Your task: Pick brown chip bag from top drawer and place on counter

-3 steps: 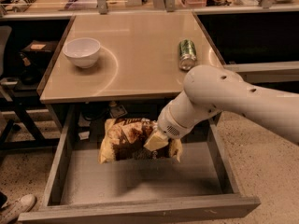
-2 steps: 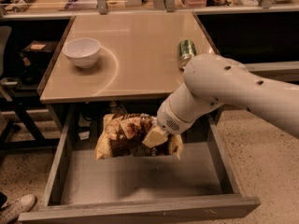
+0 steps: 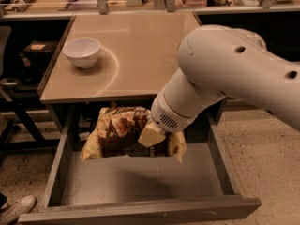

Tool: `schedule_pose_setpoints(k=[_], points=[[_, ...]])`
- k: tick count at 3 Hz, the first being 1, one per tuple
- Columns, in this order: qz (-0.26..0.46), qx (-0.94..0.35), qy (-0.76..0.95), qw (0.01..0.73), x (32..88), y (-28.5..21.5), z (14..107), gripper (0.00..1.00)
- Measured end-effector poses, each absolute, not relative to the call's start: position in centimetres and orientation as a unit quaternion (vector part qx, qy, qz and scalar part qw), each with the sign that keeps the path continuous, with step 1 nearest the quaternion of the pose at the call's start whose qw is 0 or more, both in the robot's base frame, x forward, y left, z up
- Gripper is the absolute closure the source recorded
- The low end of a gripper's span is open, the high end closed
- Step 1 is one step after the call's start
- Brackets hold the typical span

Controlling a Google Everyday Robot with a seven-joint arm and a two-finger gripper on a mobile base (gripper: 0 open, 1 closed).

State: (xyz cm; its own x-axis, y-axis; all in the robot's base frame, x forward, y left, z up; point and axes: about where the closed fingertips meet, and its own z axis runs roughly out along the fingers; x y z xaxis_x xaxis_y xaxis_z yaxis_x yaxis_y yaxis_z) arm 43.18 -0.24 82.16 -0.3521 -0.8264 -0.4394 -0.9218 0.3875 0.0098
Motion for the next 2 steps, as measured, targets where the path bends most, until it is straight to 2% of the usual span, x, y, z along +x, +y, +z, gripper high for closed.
schedule_pose_setpoints(k=[2], points=[[0.115,-0.522,0.824,0.191,43.34,-0.12,83.02,1.00]])
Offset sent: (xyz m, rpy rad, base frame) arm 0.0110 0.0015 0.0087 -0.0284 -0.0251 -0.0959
